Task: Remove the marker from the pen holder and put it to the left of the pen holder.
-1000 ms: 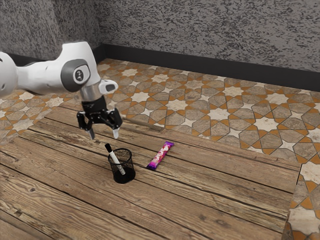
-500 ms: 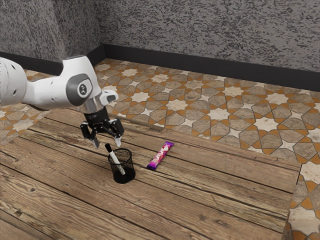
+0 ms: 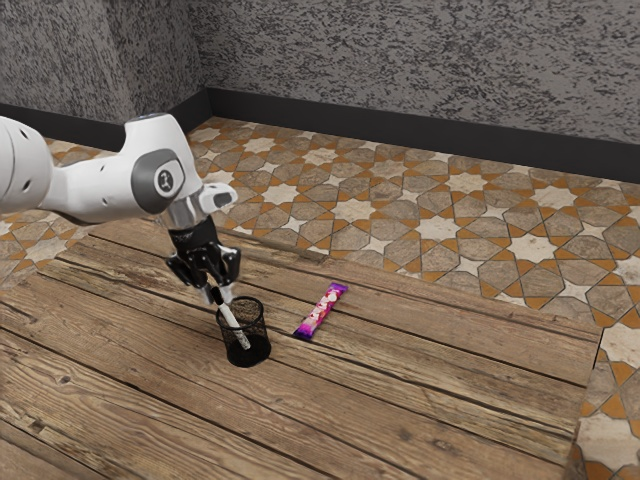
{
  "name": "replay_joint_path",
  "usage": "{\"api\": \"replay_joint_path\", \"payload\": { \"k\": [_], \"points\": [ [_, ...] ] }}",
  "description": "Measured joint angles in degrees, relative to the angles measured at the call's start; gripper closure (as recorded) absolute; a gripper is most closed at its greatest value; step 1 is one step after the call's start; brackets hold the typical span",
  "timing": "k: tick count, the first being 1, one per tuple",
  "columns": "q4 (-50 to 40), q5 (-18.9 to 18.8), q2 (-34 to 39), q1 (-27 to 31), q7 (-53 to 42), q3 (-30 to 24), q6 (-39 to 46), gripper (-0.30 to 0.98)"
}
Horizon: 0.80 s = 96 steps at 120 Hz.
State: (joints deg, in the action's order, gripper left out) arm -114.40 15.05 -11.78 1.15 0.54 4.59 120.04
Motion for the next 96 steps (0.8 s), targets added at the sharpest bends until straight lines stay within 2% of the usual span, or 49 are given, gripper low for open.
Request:
{"api": "replay_joint_path", "payload": {
  "k": [19,40,57,72,96],
  "points": [
    [0.18,0.01,-0.02,-0.02,-0.37,-0.17,-0.31,0.67],
    [1.02,-0.36,0.05,-0.03,-0.35,-0.63,-0.92,0.73],
    [6.04,-1.15,2.94,-0.13,-0.07,-1.07,-5.76,0.76],
    [12.3,-5.72,6.51,-0.15,0.62,-0.82,-15.85,0.77],
    [18.19,-14.9,2.38,0.4,1.55,2.15,-35.98,0.77]
  ]
}}
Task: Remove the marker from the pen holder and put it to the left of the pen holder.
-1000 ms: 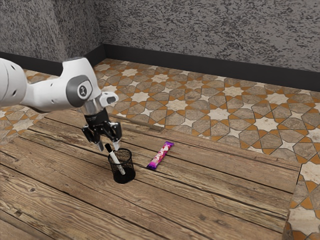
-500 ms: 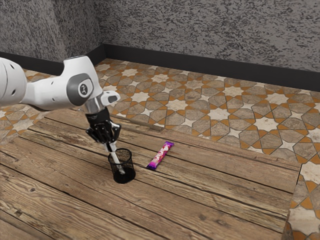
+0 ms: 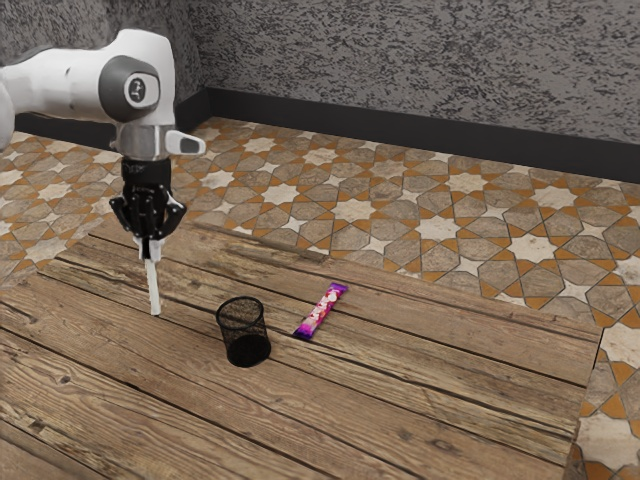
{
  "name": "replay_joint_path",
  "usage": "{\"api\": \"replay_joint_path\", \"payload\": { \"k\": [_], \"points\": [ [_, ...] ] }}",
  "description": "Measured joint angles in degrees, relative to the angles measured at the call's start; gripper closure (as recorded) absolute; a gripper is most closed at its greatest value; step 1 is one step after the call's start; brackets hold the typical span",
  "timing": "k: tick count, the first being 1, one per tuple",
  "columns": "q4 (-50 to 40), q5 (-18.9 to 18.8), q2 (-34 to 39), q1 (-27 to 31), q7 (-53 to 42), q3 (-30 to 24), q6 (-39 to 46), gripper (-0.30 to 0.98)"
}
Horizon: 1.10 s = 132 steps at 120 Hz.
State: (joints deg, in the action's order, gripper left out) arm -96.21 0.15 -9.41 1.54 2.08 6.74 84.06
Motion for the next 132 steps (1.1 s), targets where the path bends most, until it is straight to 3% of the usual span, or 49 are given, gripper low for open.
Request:
{"api": "replay_joint_path", "payload": {
  "k": [32,45,62,84,94,110,121,132],
  "points": [
    [7.48,-4.8,-20.49,-0.16,1.14,4.36,-18.76,0.78],
    [15.61,-5.33,-28.23,-0.01,1.69,4.9,-23.57,0.78],
    [20.88,-5.56,-33.03,1.6,2.23,4.97,-27.28,0.78],
    [23.02,-4.88,-36.32,2.48,3.05,4.66,-28.24,0.39],
    [23.0,-2.42,-33.08,2.49,3.38,4.65,-26.59,0.26],
    [22.44,1.15,-20.01,2.04,3.85,-0.35,-18.69,0.14],
    [16.4,-1.1,-6.84,-2.84,4.68,-2.2,-12.32,0.09],
    [15.26,-1.84,-1.3,-4.11,4.73,-2.34,-7.99,0.06]
  ]
}}
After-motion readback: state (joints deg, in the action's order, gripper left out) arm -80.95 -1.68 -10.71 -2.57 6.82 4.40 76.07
